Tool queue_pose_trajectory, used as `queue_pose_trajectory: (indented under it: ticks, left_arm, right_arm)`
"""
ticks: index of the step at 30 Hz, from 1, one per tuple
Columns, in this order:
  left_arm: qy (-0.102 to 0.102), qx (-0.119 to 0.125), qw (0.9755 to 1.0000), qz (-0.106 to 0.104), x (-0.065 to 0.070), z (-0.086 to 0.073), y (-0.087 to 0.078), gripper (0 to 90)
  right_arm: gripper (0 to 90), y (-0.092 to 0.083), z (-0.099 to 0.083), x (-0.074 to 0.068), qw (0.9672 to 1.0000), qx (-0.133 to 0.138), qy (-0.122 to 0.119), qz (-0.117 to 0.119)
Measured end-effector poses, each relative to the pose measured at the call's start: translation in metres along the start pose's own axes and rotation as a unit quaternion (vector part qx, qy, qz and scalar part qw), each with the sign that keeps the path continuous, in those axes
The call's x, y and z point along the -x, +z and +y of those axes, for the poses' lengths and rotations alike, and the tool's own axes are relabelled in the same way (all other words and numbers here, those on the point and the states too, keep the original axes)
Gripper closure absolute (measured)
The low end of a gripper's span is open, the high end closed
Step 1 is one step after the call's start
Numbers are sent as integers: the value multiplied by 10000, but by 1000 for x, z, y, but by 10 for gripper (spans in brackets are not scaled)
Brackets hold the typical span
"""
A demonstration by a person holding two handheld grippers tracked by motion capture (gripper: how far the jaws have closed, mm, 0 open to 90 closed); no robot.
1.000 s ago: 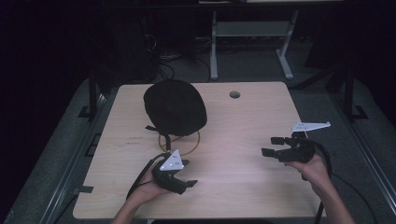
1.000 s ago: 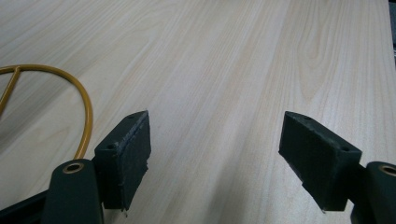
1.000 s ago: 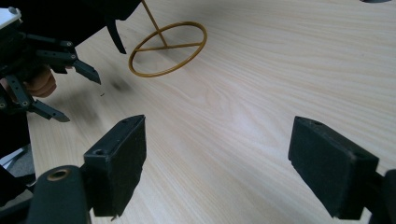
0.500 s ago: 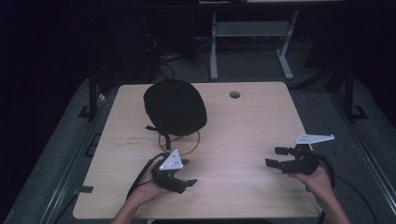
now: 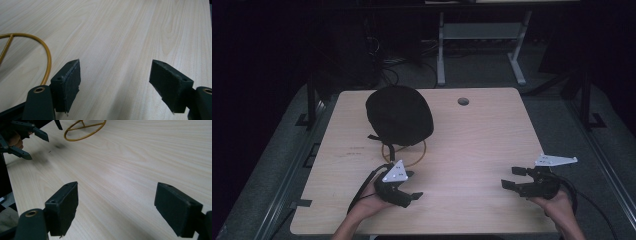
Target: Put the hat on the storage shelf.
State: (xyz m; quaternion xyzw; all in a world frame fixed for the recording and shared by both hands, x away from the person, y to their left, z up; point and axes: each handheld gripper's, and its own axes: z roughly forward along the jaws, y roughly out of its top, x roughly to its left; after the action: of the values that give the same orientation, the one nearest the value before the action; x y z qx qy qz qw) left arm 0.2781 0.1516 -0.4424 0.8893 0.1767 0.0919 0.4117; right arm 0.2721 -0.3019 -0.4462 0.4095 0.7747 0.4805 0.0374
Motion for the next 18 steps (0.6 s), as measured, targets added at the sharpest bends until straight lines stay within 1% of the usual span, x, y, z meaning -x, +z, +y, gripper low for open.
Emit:
queue_pose_trajectory:
  ticks: [7, 8, 10, 11, 15, 18]
  left_arm:
    - [-45, 11, 10000, -31, 0, 0, 0, 248]
    - [-54, 15, 10000, -38, 0, 0, 0, 248]
    - [-32, 26, 10000, -37, 0, 0, 0, 248]
    - [-46, 39, 10000, -56, 0, 1, 0, 248]
    - [-43, 34, 10000, -72, 1, 1, 1, 248]
    - [-15, 3, 10000, -91, 2, 1, 2, 248]
  right_arm:
    - [188, -5, -15, -2, 10000, 36, 54, -26]
    - [188, -5, -16, -2, 10000, 63, 24, -32]
    - [188, -6, -21, -5, 9999, 100, 64, -33]
    - [188, -6, -23, -7, 9999, 119, 32, -67]
    - [188, -7, -29, -15, 9996, 270, 69, -56]
    - [188, -7, -35, -21, 9992, 379, 49, -138]
